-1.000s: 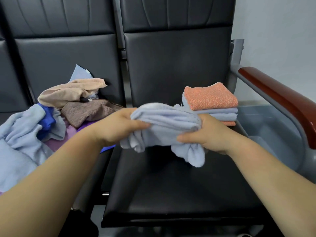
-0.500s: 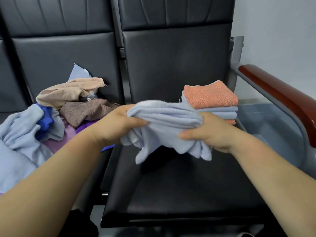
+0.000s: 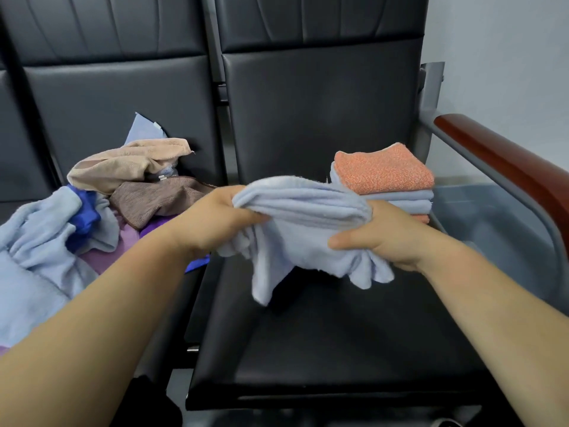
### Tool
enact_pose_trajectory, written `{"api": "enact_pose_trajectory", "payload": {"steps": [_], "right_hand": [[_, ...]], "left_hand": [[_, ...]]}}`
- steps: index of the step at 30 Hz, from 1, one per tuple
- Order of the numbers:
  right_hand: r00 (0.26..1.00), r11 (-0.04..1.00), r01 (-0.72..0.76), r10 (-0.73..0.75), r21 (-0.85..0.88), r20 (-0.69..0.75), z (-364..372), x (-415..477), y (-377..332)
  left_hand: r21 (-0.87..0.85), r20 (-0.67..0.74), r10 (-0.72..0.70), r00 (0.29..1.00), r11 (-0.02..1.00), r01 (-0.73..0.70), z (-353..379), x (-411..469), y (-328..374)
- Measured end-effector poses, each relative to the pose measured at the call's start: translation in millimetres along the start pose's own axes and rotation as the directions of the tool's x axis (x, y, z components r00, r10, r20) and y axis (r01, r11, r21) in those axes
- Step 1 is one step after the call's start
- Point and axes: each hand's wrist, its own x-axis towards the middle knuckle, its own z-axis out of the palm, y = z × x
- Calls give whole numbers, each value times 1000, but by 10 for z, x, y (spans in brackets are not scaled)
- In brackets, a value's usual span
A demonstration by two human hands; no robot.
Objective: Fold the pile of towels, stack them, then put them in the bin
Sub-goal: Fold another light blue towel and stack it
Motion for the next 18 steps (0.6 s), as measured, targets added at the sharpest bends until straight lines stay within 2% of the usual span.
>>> {"api": "enact_pose_trajectory", "payload": {"steps": [2, 4, 6, 7, 8, 9, 10, 11, 13, 15, 16, 18], "right_hand": [[997, 944, -58, 73, -325, 32, 33, 23, 8], [993, 749, -107, 110, -654, -37, 37, 95, 61], [988, 566, -153, 89, -810, -125, 16, 170, 75], [985, 544, -168, 60, -822, -161, -13, 182, 68], [978, 646, -185, 43, -741, -206, -43, 144, 40], [970, 800, -167, 29, -576, -241, -71, 101, 33], [969, 926, -107, 16, -362, -245, -74, 52, 23], [980, 983, -42, 5, -180, -201, -71, 5, 4], [996, 1000, 17, -16, 3, -93, -47, -37, -8], [1000, 998, -28, 28, -58, -5, -20, -44, -23], [998, 982, -62, 66, -178, 17, -25, -36, -19], [990, 893, -136, 135, -429, -35, 11, -12, -16]], "left_hand": [[-206, 2, 45, 999, 977, -44, 10, -15, 25], [-310, 61, 70, 996, 950, -48, 35, -30, 31], [-244, 165, 101, 981, 968, -59, 51, -50, 39], [-96, 201, 114, 973, 991, -97, 44, -29, 8], [136, 214, 102, 972, 982, -133, 37, -3, -32], [330, 196, 73, 978, 934, -136, 42, 13, -58], [418, 161, 50, 986, 901, -114, 52, 26, -83], [397, 123, 25, 992, 915, -72, 52, 35, -97], [167, 63, 4, 998, 986, -15, 36, 24, -86], [-70, 9, 13, 1000, 997, -12, -14, 21, -74], [-177, 0, 18, 1000, 984, -17, -22, 33, -79], [-359, 8, 48, 999, 932, -42, 24, 51, -91]]}}
